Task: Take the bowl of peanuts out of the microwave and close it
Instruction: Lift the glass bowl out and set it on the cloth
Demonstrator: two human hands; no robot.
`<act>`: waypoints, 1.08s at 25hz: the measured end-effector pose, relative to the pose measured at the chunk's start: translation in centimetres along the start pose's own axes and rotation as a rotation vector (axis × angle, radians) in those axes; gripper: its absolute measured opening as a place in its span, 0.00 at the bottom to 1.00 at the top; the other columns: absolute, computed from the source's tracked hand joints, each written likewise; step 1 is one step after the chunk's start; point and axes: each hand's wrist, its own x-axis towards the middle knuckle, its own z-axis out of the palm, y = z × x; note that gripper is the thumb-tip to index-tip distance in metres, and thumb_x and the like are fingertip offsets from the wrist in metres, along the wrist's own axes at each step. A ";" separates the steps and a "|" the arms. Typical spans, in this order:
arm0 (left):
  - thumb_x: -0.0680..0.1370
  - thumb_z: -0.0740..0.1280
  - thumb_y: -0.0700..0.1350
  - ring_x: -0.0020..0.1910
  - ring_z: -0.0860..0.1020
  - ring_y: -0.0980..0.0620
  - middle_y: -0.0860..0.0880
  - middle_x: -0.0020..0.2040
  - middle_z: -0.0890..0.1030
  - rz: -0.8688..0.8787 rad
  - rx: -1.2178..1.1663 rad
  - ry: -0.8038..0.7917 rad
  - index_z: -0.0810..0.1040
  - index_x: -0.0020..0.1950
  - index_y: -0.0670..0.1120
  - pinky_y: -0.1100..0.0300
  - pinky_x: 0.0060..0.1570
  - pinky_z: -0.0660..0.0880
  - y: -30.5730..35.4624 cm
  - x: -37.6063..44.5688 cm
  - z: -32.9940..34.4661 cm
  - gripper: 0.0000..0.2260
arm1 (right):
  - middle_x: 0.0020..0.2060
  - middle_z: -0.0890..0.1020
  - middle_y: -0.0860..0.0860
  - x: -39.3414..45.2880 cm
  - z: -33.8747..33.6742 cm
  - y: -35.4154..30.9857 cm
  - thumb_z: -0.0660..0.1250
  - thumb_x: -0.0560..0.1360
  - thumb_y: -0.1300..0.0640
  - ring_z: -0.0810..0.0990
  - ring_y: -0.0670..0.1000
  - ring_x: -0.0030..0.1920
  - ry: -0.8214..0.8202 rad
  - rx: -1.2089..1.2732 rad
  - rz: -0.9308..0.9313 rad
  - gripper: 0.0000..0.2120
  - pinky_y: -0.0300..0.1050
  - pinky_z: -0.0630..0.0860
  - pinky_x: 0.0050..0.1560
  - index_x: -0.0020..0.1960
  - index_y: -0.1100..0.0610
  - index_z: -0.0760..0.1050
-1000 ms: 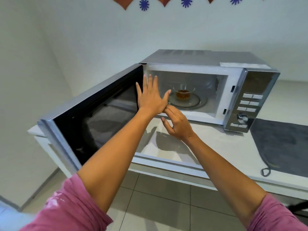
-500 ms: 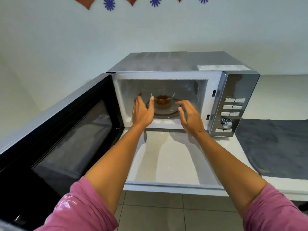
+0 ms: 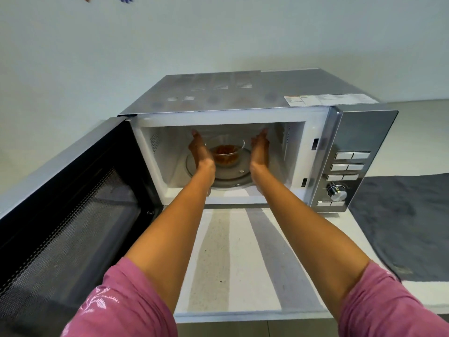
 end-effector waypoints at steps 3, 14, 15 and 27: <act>0.80 0.49 0.67 0.76 0.62 0.45 0.45 0.78 0.62 -0.076 -0.131 -0.078 0.55 0.80 0.49 0.50 0.74 0.57 -1.0 1.1 -0.3 0.34 | 0.77 0.67 0.56 0.5 0.7 0.9 0.43 0.80 0.30 0.65 0.58 0.77 -0.138 0.276 0.185 0.40 0.56 0.58 0.80 0.80 0.57 0.59; 0.76 0.49 0.73 0.70 0.69 0.43 0.43 0.73 0.71 -0.109 -0.186 -0.120 0.64 0.77 0.48 0.45 0.72 0.63 -1.9 0.9 0.1 0.39 | 0.72 0.75 0.58 0.1 2.1 2.0 0.43 0.76 0.24 0.73 0.58 0.72 -0.133 0.312 0.252 0.45 0.57 0.64 0.77 0.74 0.56 0.70; 0.75 0.49 0.73 0.70 0.69 0.43 0.43 0.73 0.70 -0.115 -0.175 -0.114 0.63 0.77 0.49 0.45 0.73 0.62 -1.9 0.7 0.2 0.39 | 0.72 0.75 0.58 -0.2 2.1 1.9 0.43 0.76 0.25 0.73 0.59 0.72 -0.129 0.289 0.248 0.44 0.58 0.65 0.77 0.75 0.56 0.70; 0.76 0.49 0.72 0.64 0.69 0.44 0.45 0.75 0.66 -0.134 -0.171 -0.073 0.59 0.78 0.54 0.49 0.59 0.67 -1.8 -5.4 0.4 0.35 | 0.75 0.69 0.57 -5.6 -0.1 0.9 0.40 0.76 0.25 0.68 0.61 0.74 -0.122 0.281 0.275 0.42 0.61 0.64 0.75 0.80 0.50 0.60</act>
